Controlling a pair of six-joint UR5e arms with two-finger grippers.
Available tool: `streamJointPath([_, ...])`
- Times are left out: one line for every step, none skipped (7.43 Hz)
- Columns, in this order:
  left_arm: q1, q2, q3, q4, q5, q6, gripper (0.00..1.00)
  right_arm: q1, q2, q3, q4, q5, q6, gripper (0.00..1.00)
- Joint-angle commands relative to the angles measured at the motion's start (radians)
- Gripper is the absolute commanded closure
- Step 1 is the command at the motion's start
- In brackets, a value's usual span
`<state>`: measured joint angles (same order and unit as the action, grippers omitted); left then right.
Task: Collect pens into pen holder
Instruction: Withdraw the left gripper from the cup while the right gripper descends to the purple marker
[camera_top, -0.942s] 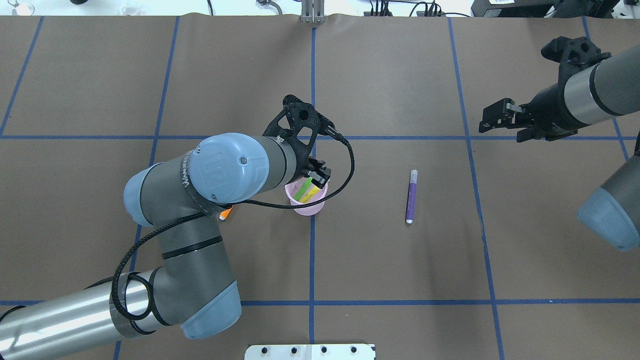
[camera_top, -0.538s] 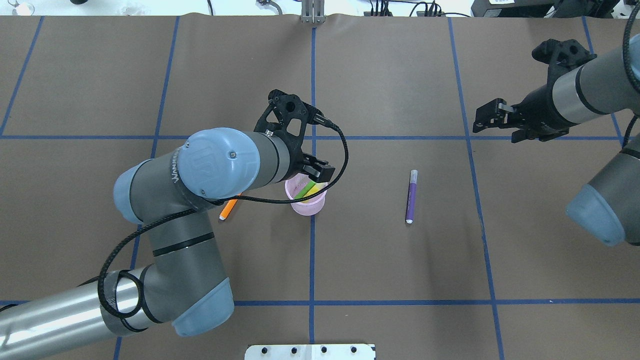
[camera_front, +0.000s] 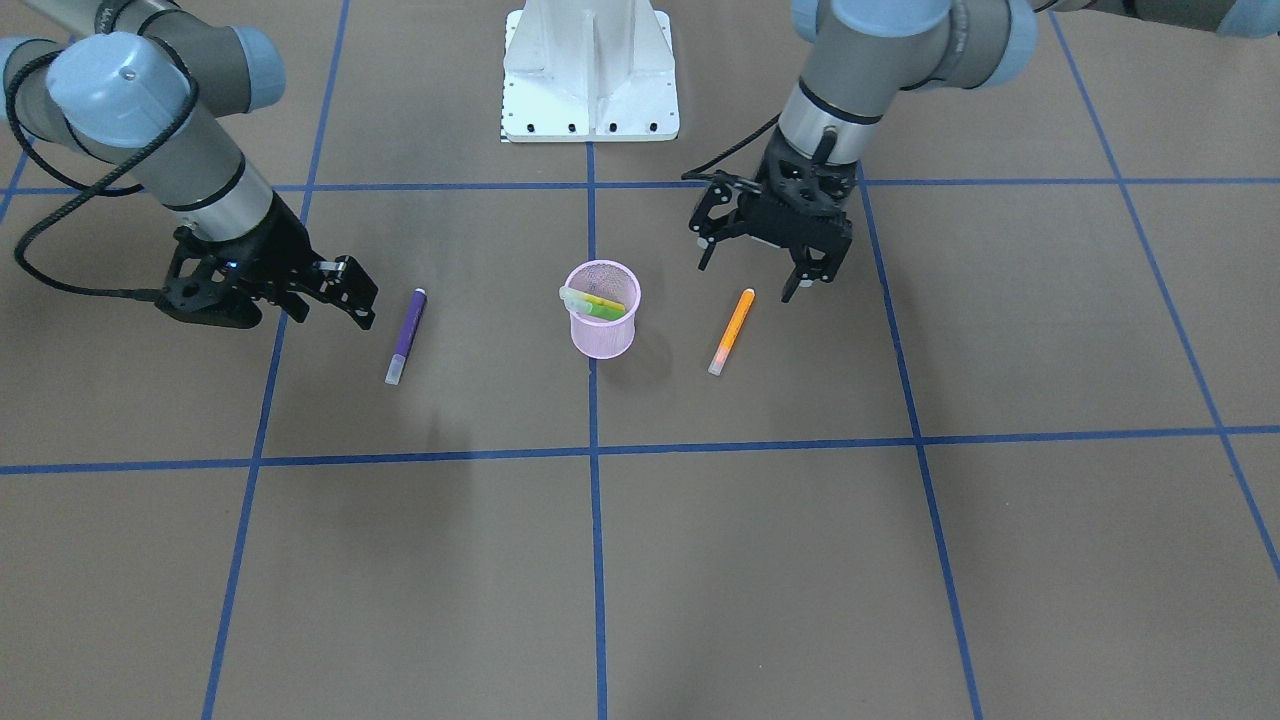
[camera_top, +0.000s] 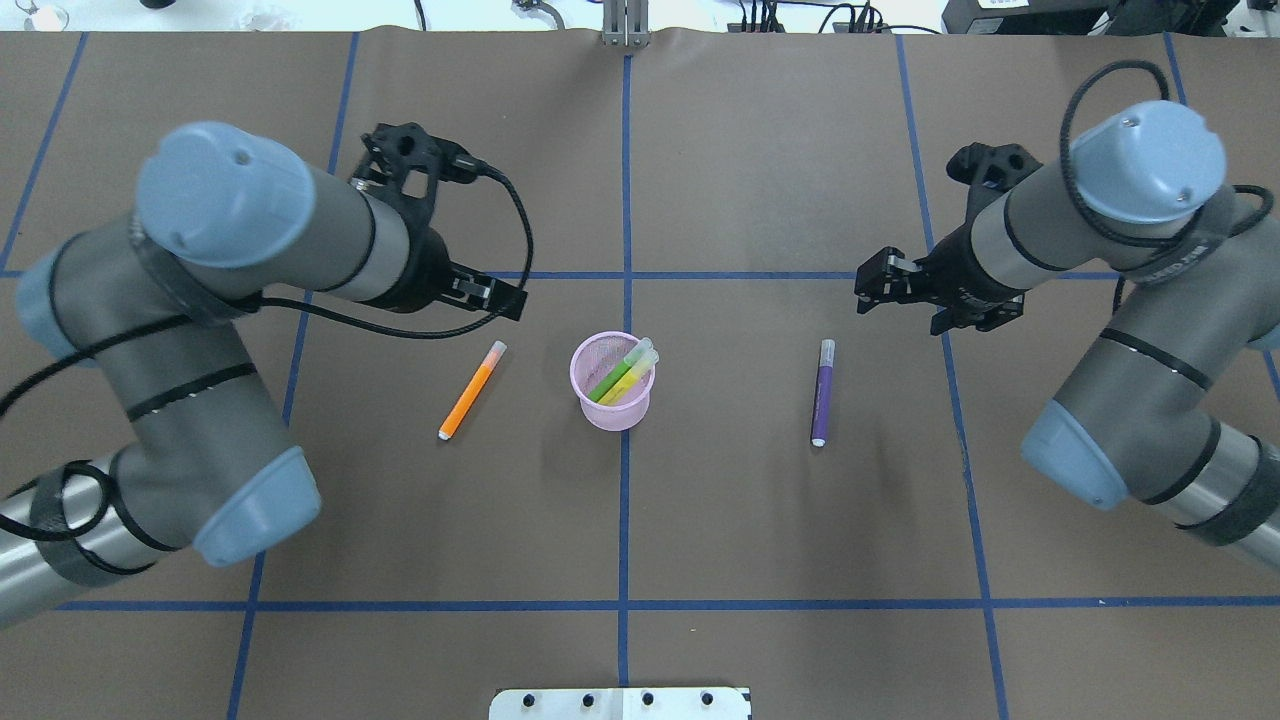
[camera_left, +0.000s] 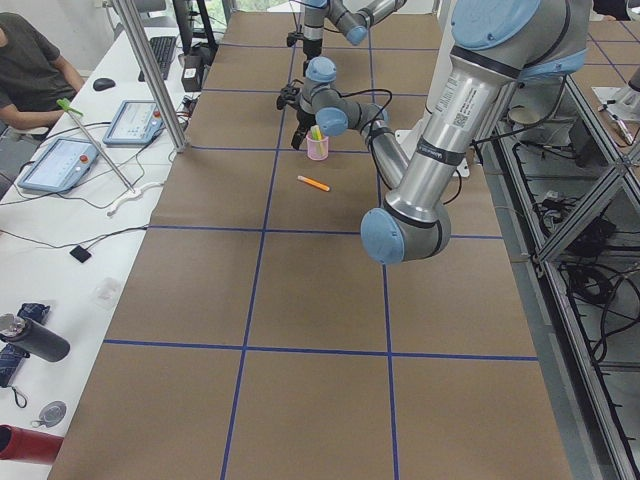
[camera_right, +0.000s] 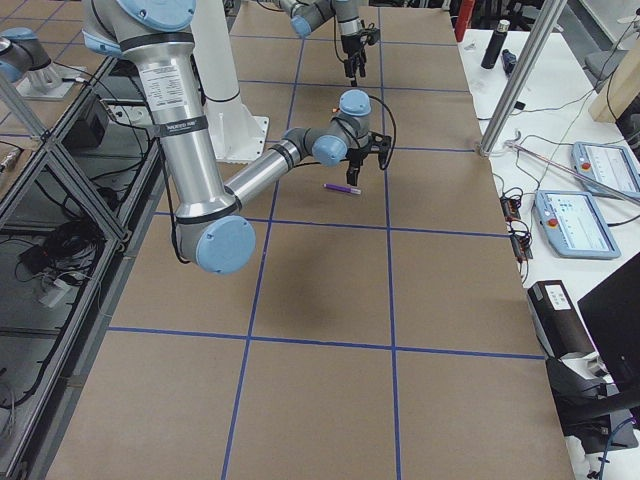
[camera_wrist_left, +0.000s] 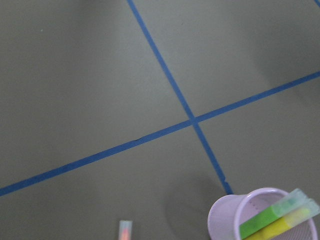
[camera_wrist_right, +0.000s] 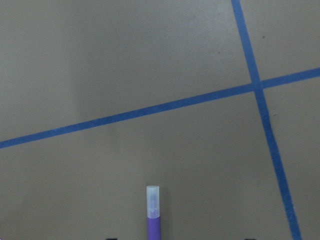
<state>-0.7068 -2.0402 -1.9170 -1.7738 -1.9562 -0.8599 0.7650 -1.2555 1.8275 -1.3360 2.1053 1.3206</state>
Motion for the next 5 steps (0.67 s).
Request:
streamJointPath([-0.040, 0.058, -0.014, 0.019, -0.063, -0.004, 0.03, -0.018, 0.050, -0.101, -0.002, 0.094, 0.008, 0.22])
streamJointPath([-0.042, 0.057, -0.017, 0.031, -0.060, -0.005, 0.03, -0.016, 0.076, -0.141, 0.000, 0.125, -0.001, 0.22])
streamJointPath([-0.045, 0.061, -0.028, 0.033, -0.055, -0.014, 0.02, -0.018, 0.079, -0.167, 0.001, 0.127, -0.035, 0.23])
streamJointPath([-0.043, 0.072, -0.040, 0.033, -0.052, -0.039, 0.02, -0.018, 0.082, -0.195, 0.000, 0.127, -0.072, 0.26])
streamJointPath([-0.043, 0.077, -0.050, 0.033, -0.050, -0.044, 0.02, -0.018, 0.084, -0.218, 0.001, 0.127, -0.099, 0.27])
